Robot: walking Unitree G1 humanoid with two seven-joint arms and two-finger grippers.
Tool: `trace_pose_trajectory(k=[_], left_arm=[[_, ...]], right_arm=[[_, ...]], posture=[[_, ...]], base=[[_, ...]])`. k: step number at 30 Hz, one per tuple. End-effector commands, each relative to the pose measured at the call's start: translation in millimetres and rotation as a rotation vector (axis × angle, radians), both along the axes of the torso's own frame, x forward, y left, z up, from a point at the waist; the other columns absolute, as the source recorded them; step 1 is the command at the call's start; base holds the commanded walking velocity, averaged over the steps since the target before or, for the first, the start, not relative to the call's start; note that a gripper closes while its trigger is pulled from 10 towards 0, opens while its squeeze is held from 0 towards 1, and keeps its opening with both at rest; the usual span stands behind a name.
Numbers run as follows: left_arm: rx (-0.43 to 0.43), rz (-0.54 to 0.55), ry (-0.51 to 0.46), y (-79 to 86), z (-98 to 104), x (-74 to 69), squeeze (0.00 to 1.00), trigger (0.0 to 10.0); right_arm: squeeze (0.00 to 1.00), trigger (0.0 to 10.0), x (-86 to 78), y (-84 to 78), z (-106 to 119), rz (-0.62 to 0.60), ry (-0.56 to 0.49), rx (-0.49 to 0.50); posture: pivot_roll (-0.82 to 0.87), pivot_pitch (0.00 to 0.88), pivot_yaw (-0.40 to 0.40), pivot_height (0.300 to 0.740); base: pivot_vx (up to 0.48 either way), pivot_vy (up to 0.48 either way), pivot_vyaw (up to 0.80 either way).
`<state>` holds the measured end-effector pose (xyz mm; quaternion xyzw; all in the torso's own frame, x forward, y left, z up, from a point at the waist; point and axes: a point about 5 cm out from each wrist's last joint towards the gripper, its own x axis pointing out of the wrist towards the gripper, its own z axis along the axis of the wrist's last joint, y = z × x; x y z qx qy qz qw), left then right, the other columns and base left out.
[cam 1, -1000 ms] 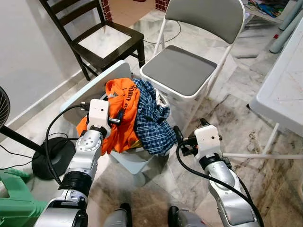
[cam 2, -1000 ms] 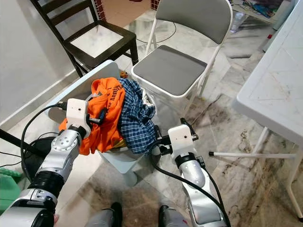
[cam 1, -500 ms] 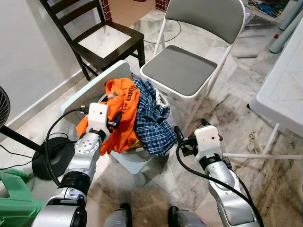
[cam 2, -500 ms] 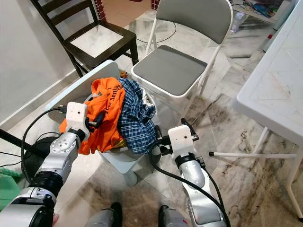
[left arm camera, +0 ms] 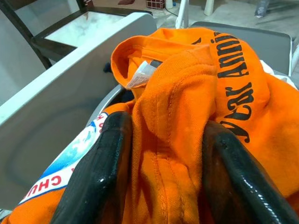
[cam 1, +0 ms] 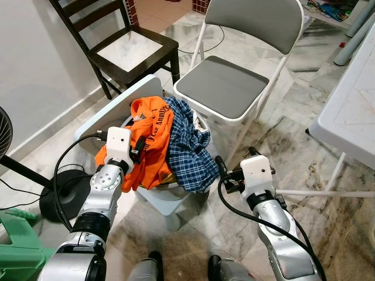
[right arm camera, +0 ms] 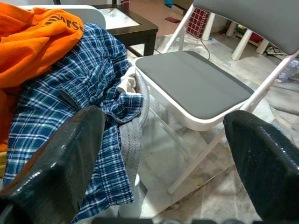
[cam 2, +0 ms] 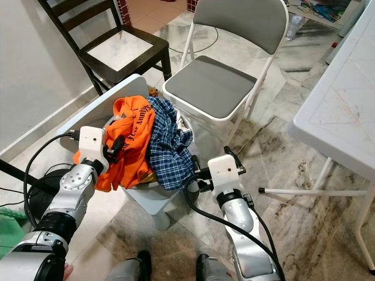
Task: Hang hanger
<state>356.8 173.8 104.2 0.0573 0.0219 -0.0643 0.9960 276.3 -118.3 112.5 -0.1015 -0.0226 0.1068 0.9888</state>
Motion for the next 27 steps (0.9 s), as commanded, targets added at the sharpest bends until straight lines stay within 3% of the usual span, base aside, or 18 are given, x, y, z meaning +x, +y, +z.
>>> trace_pose_trajectory(k=[1, 20, 27], left_arm=[[0.000, 0.016, 0.008, 5.7, -2, -0.1, 0.00, 0.0], [0.028, -0.027, -0.047, -5.0, 2, -0.1, 0.00, 0.0], [0.052, -0.080, -0.106, -13.9, 0, -11.6, 0.00, 0.0]], right_arm=[[0.00, 10.0, -1.6, 0.8, -3, -0.004, 0.014, -0.002], [0.00, 10.0, -1.8, 1.1, -4, -0.011, 0.013, 0.004], [0.00, 10.0, -2.9, 0.2, -5, -0.012, 0.018, 0.002]], posture=[[0.02, 0.273, 0.035, 0.740], [0.02, 0.272, 0.041, 0.740], [0.02, 0.273, 0.040, 0.740]], base=[[0.000, 0.000, 0.00], [0.000, 0.000, 0.00], [0.000, 0.000, 0.00]])
